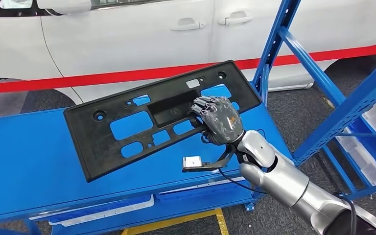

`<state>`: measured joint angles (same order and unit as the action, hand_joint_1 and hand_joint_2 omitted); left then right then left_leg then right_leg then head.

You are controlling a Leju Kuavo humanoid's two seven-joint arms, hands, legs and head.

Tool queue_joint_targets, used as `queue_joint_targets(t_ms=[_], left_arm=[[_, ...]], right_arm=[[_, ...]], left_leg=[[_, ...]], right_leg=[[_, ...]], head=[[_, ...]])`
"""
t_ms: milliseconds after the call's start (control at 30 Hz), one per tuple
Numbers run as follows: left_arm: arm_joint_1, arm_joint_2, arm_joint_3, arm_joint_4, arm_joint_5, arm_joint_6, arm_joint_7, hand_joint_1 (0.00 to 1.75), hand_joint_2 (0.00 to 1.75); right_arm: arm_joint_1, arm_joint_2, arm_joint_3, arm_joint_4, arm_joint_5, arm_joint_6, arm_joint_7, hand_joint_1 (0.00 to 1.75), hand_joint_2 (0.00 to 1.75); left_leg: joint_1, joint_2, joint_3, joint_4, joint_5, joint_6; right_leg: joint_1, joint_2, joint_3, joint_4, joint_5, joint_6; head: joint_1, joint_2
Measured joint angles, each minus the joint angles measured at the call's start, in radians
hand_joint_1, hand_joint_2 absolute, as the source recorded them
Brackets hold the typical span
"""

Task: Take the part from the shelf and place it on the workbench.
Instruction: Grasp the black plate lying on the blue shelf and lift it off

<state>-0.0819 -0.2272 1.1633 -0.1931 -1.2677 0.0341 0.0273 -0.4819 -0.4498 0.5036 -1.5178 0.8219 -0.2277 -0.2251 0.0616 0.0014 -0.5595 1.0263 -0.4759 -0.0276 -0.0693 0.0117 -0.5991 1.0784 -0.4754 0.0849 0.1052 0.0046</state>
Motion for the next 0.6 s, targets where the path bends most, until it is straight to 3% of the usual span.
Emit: queue_joint_targets(t_ms=[100,167,267,333,400,433,500,533,600], left_arm=[[0.001,-0.001,0.000,0.000,-0.006,0.001,-0.003,0.00,1.75],[0.002,-0.001,0.000,0.000,-0.010,0.002,-0.006,0.00,1.75],[0.000,-0.001,-0.001,0.000,-0.011,0.003,-0.008,0.00,1.75],[0.000,-0.001,-0.001,0.000,-0.011,0.004,-0.008,0.00,1.75],[0.000,-0.001,-0.001,0.000,-0.011,0.004,-0.009,0.00,1.75],[-0.002,0.000,-0.002,0.000,-0.011,0.004,-0.009,0.00,1.75],[-0.005,0.003,-0.002,0.000,-0.011,0.004,-0.010,0.00,1.75],[-0.006,0.004,-0.002,-0.001,-0.011,0.004,-0.011,0.00,1.75],[-0.007,0.001,-0.002,-0.001,-0.009,0.005,-0.013,0.00,1.75]], right_arm=[[-0.003,-0.015,0.003,-0.009,-0.018,0.008,0.003,1.75,1.75],[-0.004,-0.025,0.003,-0.017,-0.030,0.012,0.001,1.75,1.75],[-0.002,-0.040,0.003,-0.024,-0.042,0.019,-0.003,1.75,1.75],[0.002,-0.046,0.003,-0.025,-0.046,0.023,-0.003,1.75,1.75],[0.003,-0.051,0.002,-0.028,-0.047,0.024,-0.003,1.75,1.75],[0.003,-0.053,0.002,-0.031,-0.047,0.025,-0.003,1.75,1.75],[0.001,-0.057,0.002,-0.036,-0.049,0.027,-0.004,1.75,1.75],[0.001,-0.059,0.002,-0.037,-0.051,0.029,-0.005,1.75,1.75],[0.002,-0.065,0.001,-0.039,-0.058,0.031,-0.009,1.75,1.75]], left_leg=[[0.003,-0.007,-0.023,0.025,-0.004,-0.016],[0.004,-0.005,-0.048,0.072,-0.048,-0.013],[-0.012,-0.002,-0.104,0.244,-0.165,0.007],[-0.030,-0.002,-0.103,0.295,-0.182,0.029],[-0.055,-0.003,-0.038,0.214,-0.139,0.066],[-0.068,-0.004,0.005,0.145,-0.121,0.093],[-0.087,0.001,0.058,0.049,-0.094,0.126],[-0.091,0.004,0.063,0.028,-0.089,0.134],[-0.092,0.006,0.059,0.002,-0.060,0.132]], right_leg=[[0.004,0.005,-0.031,0.024,-0.009,-0.047],[0.012,0.002,-0.047,0.027,0.001,-0.068],[0.030,-0.003,-0.067,0.023,0.020,-0.089],[0.047,-0.004,-0.080,0.023,0.032,-0.098],[0.064,-0.003,-0.090,0.023,0.044,-0.104],[0.070,-0.003,-0.093,0.022,0.051,-0.106],[0.072,-0.006,-0.096,0.014,0.067,-0.103],[0.069,-0.009,-0.097,0.008,0.077,-0.099],[0.065,-0.012,-0.097,-0.009,0.099,-0.088]], head=[[-0.001,0.000],[-0.002,0.000],[-0.003,0.000],[-0.003,0.000],[-0.003,0.000],[-0.002,0.000],[-0.001,0.000],[-0.001,0.000],[-0.001,0.000]])
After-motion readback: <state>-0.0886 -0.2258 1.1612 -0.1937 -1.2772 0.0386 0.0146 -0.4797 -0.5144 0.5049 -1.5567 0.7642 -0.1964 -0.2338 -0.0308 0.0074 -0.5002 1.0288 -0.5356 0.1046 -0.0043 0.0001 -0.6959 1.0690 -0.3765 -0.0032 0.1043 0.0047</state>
